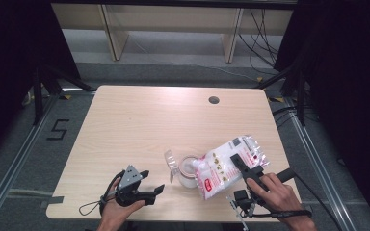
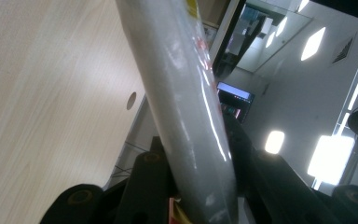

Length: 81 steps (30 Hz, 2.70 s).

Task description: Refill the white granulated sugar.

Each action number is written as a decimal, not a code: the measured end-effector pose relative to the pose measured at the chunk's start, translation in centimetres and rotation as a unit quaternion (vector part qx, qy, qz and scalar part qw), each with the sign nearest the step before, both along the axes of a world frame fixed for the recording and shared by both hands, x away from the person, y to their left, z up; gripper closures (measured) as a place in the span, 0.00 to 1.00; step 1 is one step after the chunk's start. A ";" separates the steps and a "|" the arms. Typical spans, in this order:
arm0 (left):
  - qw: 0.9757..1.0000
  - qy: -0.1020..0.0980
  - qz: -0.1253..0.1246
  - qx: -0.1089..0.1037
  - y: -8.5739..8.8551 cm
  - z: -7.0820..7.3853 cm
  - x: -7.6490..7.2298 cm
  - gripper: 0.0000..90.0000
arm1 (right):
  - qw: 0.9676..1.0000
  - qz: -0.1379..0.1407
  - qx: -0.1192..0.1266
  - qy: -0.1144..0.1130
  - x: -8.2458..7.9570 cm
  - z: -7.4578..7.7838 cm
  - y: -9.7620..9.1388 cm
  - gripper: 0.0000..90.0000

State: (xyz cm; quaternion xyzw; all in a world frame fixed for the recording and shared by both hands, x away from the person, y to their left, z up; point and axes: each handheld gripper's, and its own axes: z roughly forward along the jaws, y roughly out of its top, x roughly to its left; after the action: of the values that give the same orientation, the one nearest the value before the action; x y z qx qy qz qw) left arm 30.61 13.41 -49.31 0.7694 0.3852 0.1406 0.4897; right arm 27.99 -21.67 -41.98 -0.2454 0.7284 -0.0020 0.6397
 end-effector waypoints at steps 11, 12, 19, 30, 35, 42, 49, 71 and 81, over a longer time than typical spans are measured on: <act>1.000 0.000 0.002 -0.003 -0.1 0.0 0.0 0.26 | 1.000 0.014 0.003 0.002 0.2 0.1 -0.3 0.84; 1.000 0.000 0.001 -0.001 0.0 0.0 0.0 0.26 | 1.000 0.014 0.004 0.002 0.2 0.2 -0.3 0.84; 1.000 -0.001 0.003 0.000 -0.1 0.0 0.0 0.26 | 1.000 0.006 0.009 0.000 -0.1 0.3 -0.3 0.84; 1.000 -0.001 0.002 0.002 0.0 0.0 0.0 0.26 | 1.000 0.013 -0.003 -0.008 -0.1 0.5 -0.1 0.85; 1.000 -0.001 0.001 0.001 0.0 0.0 0.0 0.26 | 1.000 0.012 -0.004 -0.006 -0.1 0.5 -0.1 0.85; 1.000 -0.001 0.002 0.002 0.0 0.0 0.0 0.26 | 0.999 0.025 -0.020 -0.008 0.0 0.7 0.1 0.85; 1.000 -0.001 0.002 0.000 -0.1 0.0 0.0 0.26 | 0.999 0.031 -0.026 -0.008 0.1 0.7 0.2 0.86; 1.000 0.000 0.003 -0.001 0.0 0.0 0.0 0.26 | 0.990 0.023 0.104 0.088 1.3 -0.6 -2.2 0.87; 1.000 0.000 0.002 0.000 0.0 0.0 -0.1 0.26 | 0.967 0.010 0.202 0.154 2.1 -1.5 -3.6 0.88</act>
State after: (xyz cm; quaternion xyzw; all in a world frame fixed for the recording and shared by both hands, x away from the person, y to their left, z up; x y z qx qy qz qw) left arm 30.54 13.37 -49.27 0.7685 0.3871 0.1418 0.4894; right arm 30.10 -25.26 -43.45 -0.1157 0.8011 0.1894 0.5558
